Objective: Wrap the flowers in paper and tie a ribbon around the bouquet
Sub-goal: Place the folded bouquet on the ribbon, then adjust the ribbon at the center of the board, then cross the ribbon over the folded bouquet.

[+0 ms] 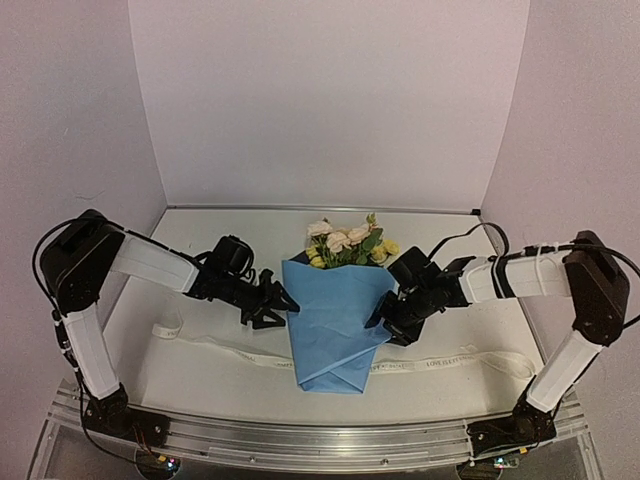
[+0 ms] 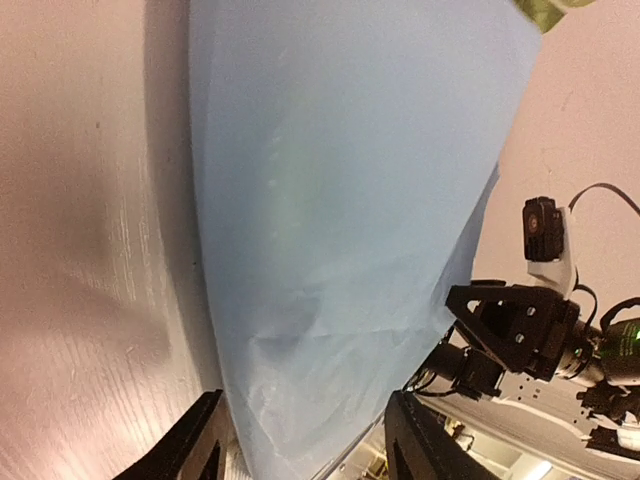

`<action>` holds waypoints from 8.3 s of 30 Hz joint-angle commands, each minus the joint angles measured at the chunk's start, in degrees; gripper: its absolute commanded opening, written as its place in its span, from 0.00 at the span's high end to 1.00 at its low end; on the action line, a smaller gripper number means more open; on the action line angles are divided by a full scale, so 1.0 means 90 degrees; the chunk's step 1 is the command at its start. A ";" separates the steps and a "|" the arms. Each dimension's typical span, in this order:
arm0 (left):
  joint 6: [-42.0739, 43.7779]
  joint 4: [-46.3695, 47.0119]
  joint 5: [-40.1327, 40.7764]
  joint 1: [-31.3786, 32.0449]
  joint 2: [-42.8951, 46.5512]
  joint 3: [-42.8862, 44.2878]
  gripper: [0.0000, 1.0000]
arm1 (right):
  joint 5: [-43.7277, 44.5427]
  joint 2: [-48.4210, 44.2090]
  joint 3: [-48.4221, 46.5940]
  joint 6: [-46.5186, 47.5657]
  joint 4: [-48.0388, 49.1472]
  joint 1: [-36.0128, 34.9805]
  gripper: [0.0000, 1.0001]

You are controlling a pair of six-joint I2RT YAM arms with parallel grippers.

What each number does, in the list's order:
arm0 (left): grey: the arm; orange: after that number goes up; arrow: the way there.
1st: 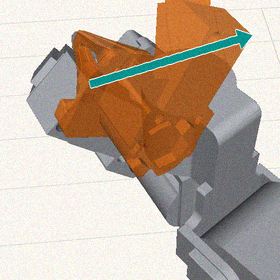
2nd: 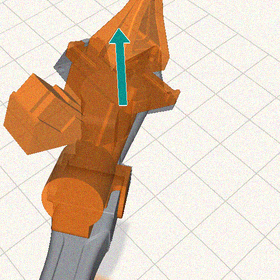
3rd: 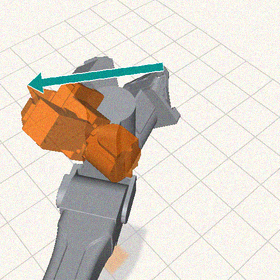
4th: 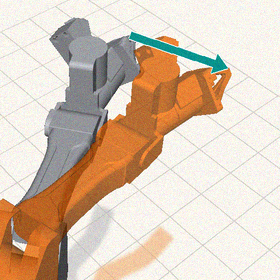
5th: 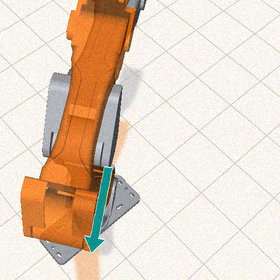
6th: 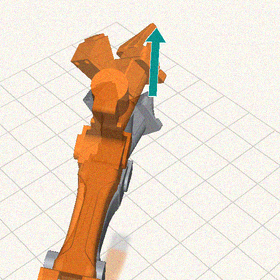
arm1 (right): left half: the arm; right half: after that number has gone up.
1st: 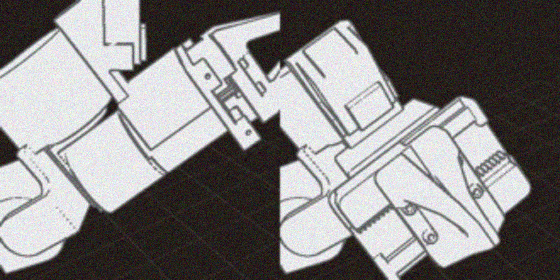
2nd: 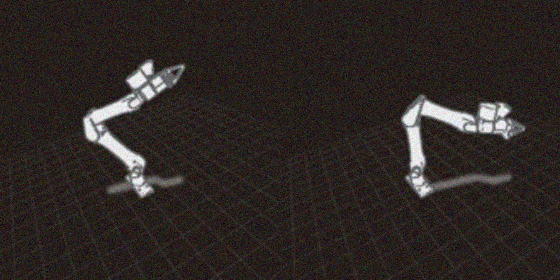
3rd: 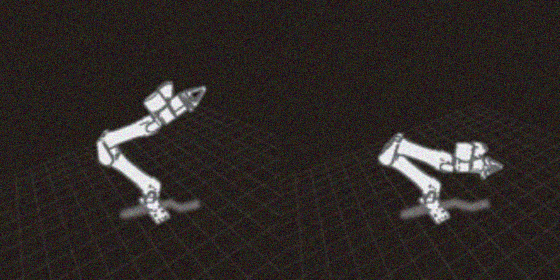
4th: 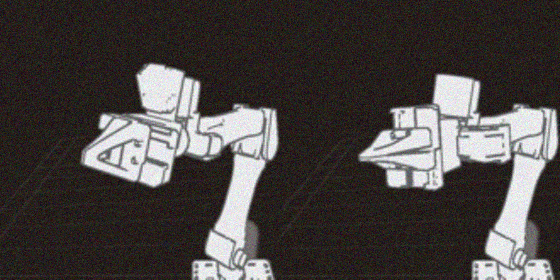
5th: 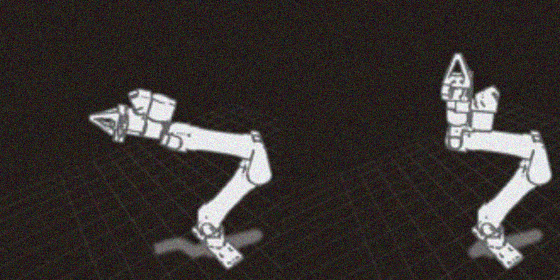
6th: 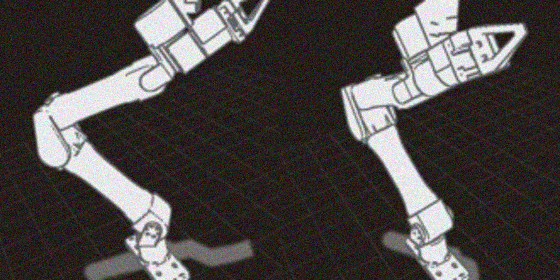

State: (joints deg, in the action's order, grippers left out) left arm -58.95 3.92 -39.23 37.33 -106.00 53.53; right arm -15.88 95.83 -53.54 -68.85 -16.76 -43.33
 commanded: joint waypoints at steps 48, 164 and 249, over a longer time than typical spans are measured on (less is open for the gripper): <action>-0.2630 -0.2112 0.3805 -0.0601 0.2855 -0.2427 0.58 | 0.2531 -0.4009 0.2679 -0.0575 -0.3095 0.1505 0.05; 0.1032 0.0280 0.3376 -0.1642 0.2305 -0.1572 1.00 | 0.1764 0.2706 -0.4822 0.1418 -0.2688 0.0546 0.84; 0.2029 -0.2344 0.0245 -0.1754 0.1174 0.1122 1.00 | 0.1003 0.4297 -0.7133 0.4746 -0.2511 -0.2240 0.40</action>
State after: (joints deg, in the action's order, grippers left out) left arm -41.93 -12.35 -34.36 21.45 -95.32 62.02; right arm -8.87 131.07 -114.17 -29.24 -38.15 -61.04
